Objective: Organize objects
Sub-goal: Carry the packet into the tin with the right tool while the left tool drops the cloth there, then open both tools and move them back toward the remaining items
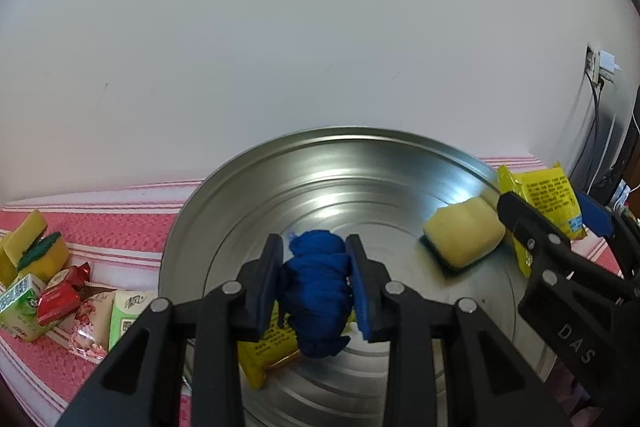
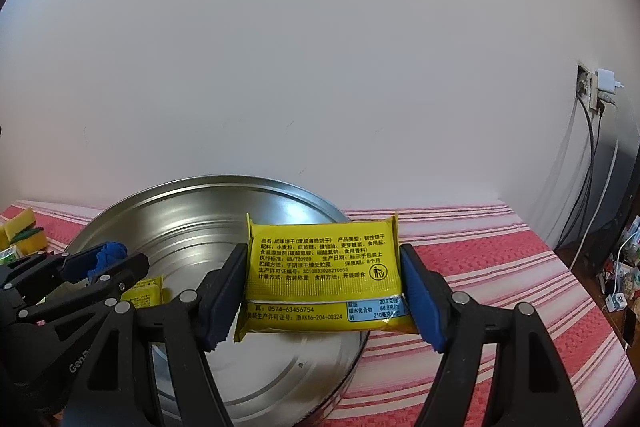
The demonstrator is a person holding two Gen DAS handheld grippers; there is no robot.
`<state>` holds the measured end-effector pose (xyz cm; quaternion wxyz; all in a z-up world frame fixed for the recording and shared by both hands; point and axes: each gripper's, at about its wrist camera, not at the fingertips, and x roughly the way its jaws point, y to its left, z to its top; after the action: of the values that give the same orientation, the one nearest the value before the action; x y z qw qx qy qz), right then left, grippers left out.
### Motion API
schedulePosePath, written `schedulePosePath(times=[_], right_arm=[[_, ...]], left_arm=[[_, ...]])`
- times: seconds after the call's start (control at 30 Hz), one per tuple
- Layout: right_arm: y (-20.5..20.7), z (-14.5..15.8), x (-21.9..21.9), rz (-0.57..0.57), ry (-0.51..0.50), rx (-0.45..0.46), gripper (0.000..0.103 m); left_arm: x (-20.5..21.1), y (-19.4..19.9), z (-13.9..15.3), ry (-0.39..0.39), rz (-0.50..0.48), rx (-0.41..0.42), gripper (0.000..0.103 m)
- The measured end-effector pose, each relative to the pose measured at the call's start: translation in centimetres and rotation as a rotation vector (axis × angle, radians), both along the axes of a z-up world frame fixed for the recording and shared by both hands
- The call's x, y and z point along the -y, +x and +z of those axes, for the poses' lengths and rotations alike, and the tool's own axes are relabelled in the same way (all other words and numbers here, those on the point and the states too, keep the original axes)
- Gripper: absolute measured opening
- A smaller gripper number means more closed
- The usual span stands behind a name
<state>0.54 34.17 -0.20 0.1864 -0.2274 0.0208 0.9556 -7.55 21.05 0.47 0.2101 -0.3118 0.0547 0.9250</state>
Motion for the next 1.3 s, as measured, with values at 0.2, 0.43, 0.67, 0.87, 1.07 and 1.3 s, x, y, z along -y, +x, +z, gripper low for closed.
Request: schedulePosePath(times=[0.2, 0.43, 0.67, 0.87, 1.07, 1.3], right_arm=[[-1.0, -0.3, -0.6, 0.032, -0.025, 0.025, 0.078], [0.5, 0.9, -1.2, -0.003, -0.04, -0.059, 0.082], [1.7, 1.1, -2.3, -0.006, -0.113, -0.151, 0.082], [3.2, 1.6, -1.2, -0.058, -0.012, -0.24, 0.082], [3.9, 1.4, 0.2, -0.049, 0.004, -0.301, 0.082], [4.2, 1.3, 2.0, -0.046, 0.068, -0.304, 0.082]], left_arm=[[0.4, 0.2, 0.4, 0.005, 0.007, -0.003, 0.046], [1.9, 1.6, 2.5, 0.032, 0.058, -0.082, 0.094], [3.3, 3.1, 3.8, 0.022, 0.096, -0.21, 0.102], [6.5, 3.2, 3.4, 0.044, 0.172, -0.244, 0.102], [9.7, 3.3, 2.7, 0.019, 0.263, -0.285, 0.102], [11.8, 3.3, 2.1, 0.004, 0.282, -0.296, 0.102]])
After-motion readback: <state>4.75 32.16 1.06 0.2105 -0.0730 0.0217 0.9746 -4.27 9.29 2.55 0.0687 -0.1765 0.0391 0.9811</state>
